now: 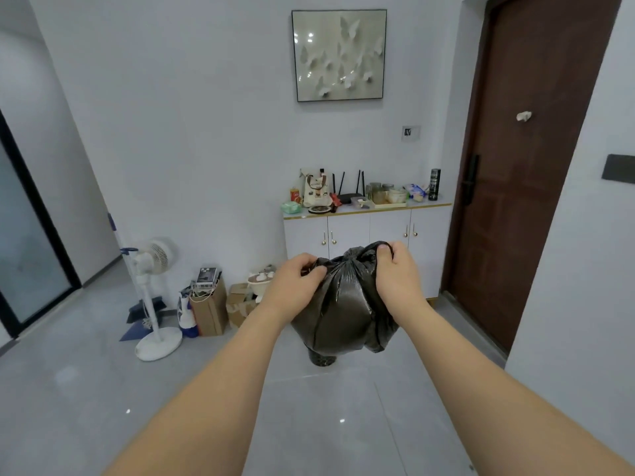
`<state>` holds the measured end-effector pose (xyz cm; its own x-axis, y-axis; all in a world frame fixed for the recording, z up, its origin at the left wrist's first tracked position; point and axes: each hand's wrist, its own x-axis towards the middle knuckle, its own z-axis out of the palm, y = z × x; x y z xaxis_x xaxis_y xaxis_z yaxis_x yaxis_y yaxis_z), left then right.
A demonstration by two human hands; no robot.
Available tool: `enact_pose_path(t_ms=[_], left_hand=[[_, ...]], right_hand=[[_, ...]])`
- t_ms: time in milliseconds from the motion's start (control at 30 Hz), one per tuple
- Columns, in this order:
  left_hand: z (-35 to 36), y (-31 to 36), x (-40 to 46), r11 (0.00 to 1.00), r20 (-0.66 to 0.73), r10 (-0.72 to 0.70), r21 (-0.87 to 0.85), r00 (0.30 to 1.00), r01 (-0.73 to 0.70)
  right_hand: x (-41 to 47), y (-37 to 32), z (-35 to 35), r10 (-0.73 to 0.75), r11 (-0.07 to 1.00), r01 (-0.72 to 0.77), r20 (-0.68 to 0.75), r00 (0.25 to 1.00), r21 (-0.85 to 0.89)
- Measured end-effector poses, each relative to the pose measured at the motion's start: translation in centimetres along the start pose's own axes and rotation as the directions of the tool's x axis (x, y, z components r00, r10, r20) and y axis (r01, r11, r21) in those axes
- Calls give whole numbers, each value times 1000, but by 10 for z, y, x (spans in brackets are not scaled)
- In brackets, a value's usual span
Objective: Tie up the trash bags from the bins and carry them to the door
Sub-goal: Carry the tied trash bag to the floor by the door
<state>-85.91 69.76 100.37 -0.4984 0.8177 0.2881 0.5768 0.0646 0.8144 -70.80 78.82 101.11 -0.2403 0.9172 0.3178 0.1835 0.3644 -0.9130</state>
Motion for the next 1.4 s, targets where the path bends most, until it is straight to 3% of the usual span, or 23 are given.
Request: enact_pose_path(t_ms=[633,1133,1400], left_hand=[[46,-89,423,990,-140,86,124,986,-69],[119,-151,695,988,11,147,50,989,-147],[150,-157,772,984,49,176,26,983,-177]], right_hand=[[385,81,159,9,1000,-9,17,1000,29],[614,154,227,105,994,-110,-171,980,-22],[685,173,234,132,985,-154,-231,964,-79]])
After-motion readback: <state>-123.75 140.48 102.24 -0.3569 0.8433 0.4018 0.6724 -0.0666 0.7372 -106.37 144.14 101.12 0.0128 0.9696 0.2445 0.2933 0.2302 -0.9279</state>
